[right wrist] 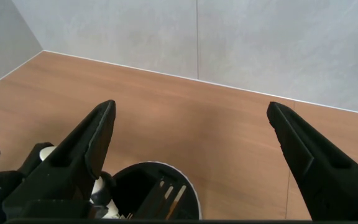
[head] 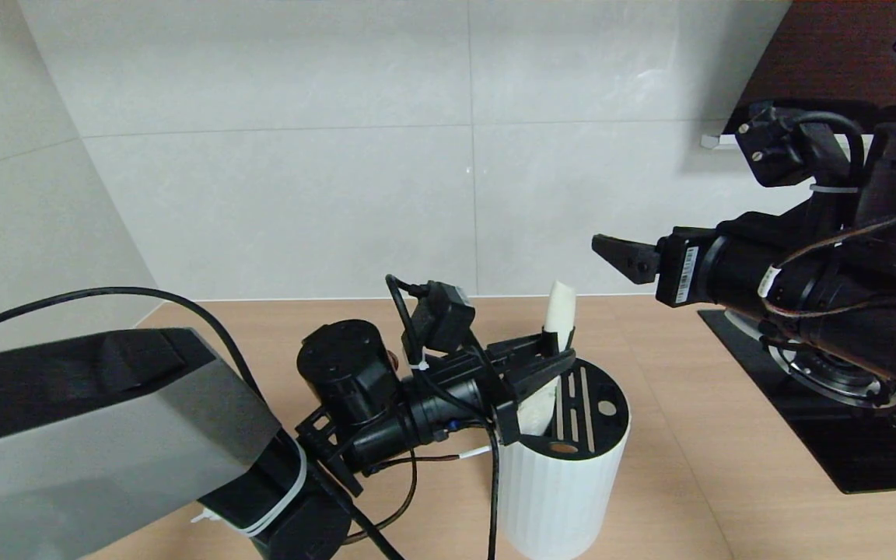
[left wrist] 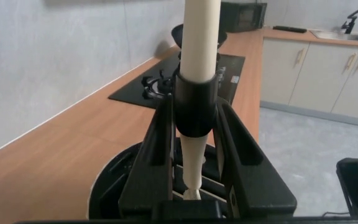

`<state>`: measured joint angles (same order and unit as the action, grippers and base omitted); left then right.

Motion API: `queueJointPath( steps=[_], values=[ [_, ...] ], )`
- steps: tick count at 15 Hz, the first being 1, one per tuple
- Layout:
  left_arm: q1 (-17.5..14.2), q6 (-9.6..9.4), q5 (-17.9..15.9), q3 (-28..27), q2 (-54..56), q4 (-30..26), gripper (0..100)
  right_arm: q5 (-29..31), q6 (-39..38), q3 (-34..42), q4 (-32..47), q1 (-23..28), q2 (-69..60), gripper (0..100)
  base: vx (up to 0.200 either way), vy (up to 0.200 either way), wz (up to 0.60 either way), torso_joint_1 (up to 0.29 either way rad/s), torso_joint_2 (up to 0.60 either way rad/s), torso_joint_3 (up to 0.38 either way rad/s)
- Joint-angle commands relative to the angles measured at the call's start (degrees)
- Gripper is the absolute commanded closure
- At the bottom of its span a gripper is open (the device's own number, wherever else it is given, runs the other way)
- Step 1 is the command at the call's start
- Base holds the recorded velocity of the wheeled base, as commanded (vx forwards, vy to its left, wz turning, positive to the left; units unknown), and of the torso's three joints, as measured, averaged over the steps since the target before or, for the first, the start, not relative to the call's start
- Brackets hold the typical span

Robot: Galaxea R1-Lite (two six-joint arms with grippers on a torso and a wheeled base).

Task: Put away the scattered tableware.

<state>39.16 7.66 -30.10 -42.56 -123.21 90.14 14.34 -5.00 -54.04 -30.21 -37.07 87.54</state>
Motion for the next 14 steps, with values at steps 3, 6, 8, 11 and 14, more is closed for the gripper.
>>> queueJointPath(
  steps=[3, 6, 8, 11, 14],
  values=[
    [-0.04, 0.08, 2.41, -2.44, 0.51, -0.14, 0, -0.01, -0.01, -0.01, -0.03, -0.02, 0.09, 0, 0.0, 0.0, 0.0, 0.0, 0.0, 0.0],
    [-0.04, 0.34, 3.03, -4.38, 0.78, -0.14, 0, -0.01, -0.01, -0.01, -0.03, -0.02, 0.09, 0, 0.0, 0.0, 0.0, 0.0, 0.0, 0.0],
    [-0.04, 0.34, 4.17, -3.94, 1.75, -0.14, 0, -0.01, -0.01, -0.01, -0.03, -0.02, 0.09, 0, 0.0, 0.0, 0.0, 0.0, 0.0, 0.0],
    [0.83, 0.43, 4.35, 3.27, 8.78, -0.14, 0, -0.01, -0.01, -0.01, -0.03, -0.02, -0.09, 0, 0.0, 0.0, 0.0, 0.0, 0.0, 0.0],
    [1.36, 1.22, 4.43, 7.93, 15.37, -0.14, 0, -0.01, -0.01, -0.01, -0.03, -0.02, -0.35, 0, 0.0, 0.0, 0.0, 0.0, 0.0, 0.0]
  ],
)
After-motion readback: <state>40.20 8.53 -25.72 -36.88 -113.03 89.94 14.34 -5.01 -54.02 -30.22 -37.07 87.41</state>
